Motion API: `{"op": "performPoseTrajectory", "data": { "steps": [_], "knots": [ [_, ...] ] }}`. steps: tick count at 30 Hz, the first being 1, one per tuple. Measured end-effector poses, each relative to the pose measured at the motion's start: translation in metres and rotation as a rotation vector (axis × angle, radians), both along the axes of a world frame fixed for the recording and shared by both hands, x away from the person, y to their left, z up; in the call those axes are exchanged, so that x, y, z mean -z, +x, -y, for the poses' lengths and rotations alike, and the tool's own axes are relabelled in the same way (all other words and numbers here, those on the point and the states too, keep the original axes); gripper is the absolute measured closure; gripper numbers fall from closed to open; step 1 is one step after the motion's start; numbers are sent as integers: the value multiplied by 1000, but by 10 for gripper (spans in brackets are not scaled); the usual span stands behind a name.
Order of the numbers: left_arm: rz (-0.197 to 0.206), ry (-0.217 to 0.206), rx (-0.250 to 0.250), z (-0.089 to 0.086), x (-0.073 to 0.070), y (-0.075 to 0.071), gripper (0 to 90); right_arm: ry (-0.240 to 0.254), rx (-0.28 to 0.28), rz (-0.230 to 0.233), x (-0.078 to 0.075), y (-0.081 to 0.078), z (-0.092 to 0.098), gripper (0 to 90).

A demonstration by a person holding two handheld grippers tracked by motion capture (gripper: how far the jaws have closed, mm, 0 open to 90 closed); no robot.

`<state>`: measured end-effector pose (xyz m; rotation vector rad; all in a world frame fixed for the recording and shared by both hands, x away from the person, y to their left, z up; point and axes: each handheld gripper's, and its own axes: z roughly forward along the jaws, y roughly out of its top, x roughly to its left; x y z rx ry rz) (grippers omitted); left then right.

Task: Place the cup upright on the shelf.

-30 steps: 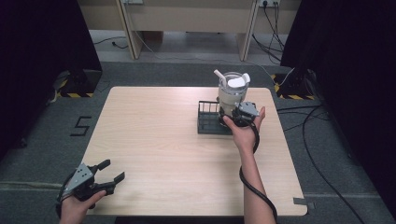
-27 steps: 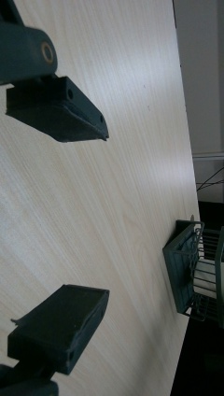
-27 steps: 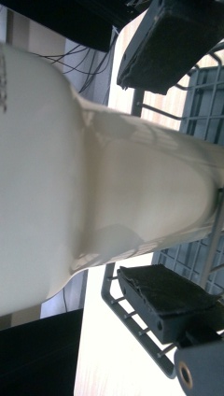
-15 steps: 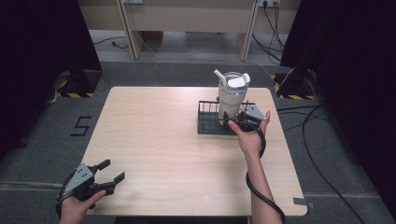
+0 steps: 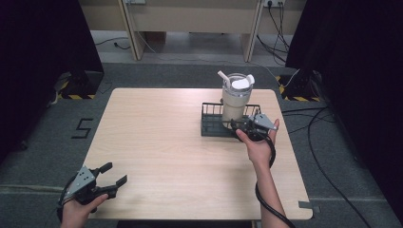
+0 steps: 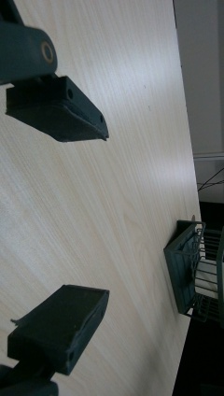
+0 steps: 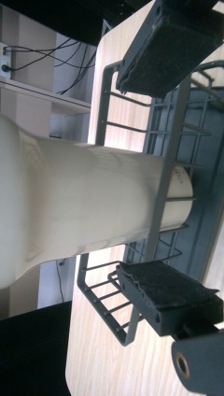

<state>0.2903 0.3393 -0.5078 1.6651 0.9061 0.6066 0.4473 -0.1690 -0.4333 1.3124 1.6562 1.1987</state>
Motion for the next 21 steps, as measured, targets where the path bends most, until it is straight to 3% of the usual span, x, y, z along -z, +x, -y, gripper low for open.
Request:
{"op": "performPoseTrajectory", "data": {
  "steps": [21],
  "knots": [
    [2, 5, 0, 0, 0, 0, 180, -4, 13, -6, 10, -35, 18, 126]
  ]
}}
